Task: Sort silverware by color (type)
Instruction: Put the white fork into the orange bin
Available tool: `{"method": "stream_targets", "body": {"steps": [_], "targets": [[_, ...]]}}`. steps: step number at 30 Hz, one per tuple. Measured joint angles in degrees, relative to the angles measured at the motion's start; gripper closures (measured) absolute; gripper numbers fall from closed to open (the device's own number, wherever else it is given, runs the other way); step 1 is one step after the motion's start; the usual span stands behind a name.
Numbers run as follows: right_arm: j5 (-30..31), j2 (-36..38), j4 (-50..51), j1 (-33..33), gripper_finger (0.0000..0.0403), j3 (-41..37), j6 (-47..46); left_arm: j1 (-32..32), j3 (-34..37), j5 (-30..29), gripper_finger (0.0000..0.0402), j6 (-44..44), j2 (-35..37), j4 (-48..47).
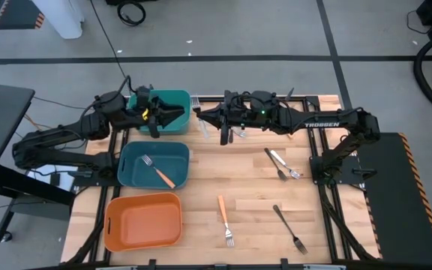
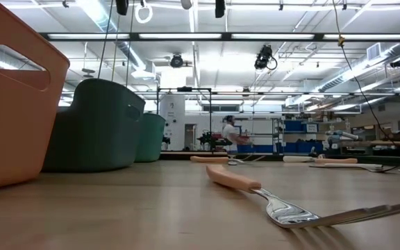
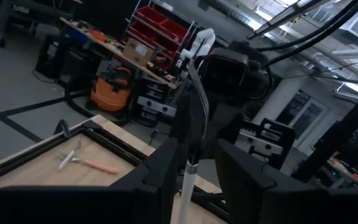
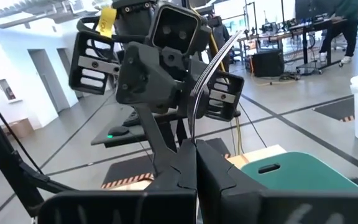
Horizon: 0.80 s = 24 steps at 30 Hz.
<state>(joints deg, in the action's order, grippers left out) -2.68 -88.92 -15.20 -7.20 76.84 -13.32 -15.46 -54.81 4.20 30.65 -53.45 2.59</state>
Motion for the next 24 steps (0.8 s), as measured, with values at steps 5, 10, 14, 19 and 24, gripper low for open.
{"method": "stream_targets", "body": {"steps": [5, 10, 14, 19, 24], "targets": [[0.0, 0.0, -0.1, 0.0, 0.0402, 0.0, 0.0, 0.0, 0.0, 3.7, 0.0285, 0.2, -2.6, 0.8], [0.0, 0.0, 0.2, 0.0, 0.0402, 0.0, 0.0, 0.0, 0.0, 3.9, 0.0285, 0.2, -4.5, 3.8], [0.0, 0.0, 0.3, 0.0, 0.0402, 0.0, 0.0, 0.0, 0.0, 4.1, 0.0285, 0.2, -4.3, 5.3], [0.0, 0.0, 0.4, 0.0, 0.0402, 0.0, 0.0, 0.0, 0.0, 6.2, 0.0285, 0.2, -4.3, 6.1], [0.0, 0.0, 0.4, 0.0, 0.0402, 0.0, 0.0, 0.0, 0.0, 6.4, 0.0285, 0.2, -5.2, 6.4]]}}
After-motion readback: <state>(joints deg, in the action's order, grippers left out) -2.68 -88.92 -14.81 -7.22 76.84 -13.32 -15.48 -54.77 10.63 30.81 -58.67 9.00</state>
